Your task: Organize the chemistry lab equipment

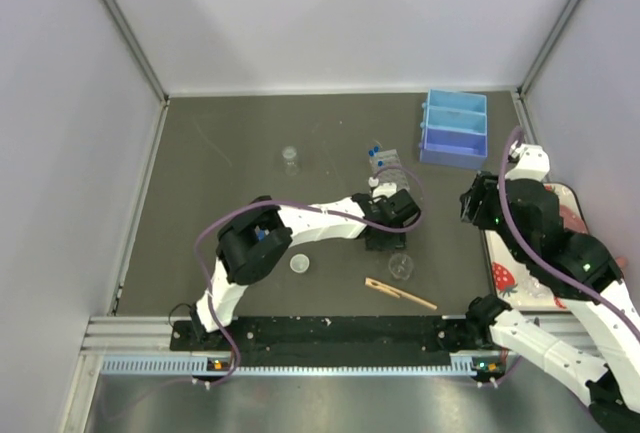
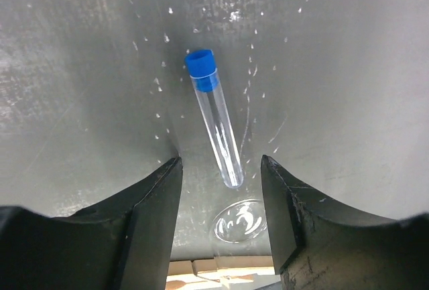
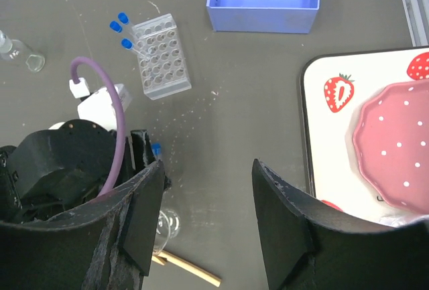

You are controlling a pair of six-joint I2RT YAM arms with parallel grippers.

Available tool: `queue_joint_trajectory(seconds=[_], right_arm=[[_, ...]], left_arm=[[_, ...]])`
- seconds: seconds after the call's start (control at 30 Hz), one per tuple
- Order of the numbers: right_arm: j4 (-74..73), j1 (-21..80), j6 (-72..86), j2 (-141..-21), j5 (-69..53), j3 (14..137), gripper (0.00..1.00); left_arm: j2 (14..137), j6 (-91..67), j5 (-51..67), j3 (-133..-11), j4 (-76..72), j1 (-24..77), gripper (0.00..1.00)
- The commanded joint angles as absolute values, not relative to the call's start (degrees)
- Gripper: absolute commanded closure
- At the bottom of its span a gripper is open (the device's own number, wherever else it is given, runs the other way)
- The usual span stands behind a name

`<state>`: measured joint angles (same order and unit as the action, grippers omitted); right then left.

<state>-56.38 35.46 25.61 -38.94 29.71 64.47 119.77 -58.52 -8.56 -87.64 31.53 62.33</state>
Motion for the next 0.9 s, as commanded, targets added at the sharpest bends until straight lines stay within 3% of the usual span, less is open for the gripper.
queue_joint_trajectory(seconds=[0.0, 0.53, 0.77, 0.87], right_arm=[[-55.64, 35.95, 26.63, -37.44, 29.18, 63.64, 0.45], [-55.46, 35.95, 25.84, -33.40, 27.42, 61.88, 0.45], [-54.93, 35.95, 25.66, -32.61, 26.98, 61.08, 0.48], [-54.93, 35.95, 25.58, -32.26, 26.89, 61.17, 0.49]], left_arm=[[122.86, -57.66, -15.11, -87.53, 40.86, 62.31, 0.44], [132.71, -55.11, -18.46, -101.16, 50.62, 62.40, 0.45], [130.96, -55.72, -18.19, -97.56, 51.15, 63.02, 0.62], [129.55, -55.55, -17.67, -95.46, 51.15, 63.46, 0.78]])
